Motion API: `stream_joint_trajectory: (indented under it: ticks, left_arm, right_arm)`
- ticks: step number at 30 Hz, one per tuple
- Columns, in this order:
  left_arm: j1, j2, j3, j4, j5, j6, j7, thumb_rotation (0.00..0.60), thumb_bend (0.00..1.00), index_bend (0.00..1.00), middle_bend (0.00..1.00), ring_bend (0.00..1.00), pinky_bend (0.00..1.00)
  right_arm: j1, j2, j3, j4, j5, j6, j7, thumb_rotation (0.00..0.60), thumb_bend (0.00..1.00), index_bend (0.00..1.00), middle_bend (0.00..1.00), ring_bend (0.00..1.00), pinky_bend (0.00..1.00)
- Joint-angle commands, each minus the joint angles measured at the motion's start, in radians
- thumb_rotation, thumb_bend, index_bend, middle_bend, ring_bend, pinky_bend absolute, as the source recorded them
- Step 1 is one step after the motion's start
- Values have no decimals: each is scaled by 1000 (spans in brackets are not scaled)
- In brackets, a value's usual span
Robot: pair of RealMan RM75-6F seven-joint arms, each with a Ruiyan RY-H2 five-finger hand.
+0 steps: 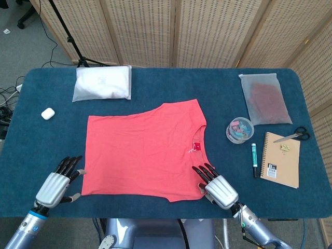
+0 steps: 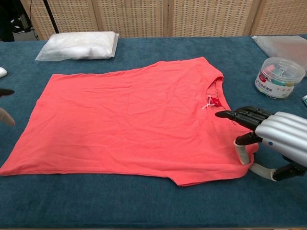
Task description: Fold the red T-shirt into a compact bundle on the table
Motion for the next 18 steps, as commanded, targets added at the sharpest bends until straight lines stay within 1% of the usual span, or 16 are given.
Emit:
stream_joint_trajectory:
  ticks: [1,9,18]
  left_arm:
    - [5,-40,25,50,7,-23,-6,600,142,382,0,0,0]
    - [14,-84,30,119,-2,-13,-25,600,174,438,0,0,0]
    - [10,-111,23,152,-11,-6,-46,600,239,451,0,0,0]
  right_arm:
    - [1,1,1,-1,2,1,0,600,466,592,0,0,0]
    - [3,6,2,-6,6,6,2,600,466,592,0,0,0]
    - [5,8,2,-9,11,6,0,600,466,592,0,0,0]
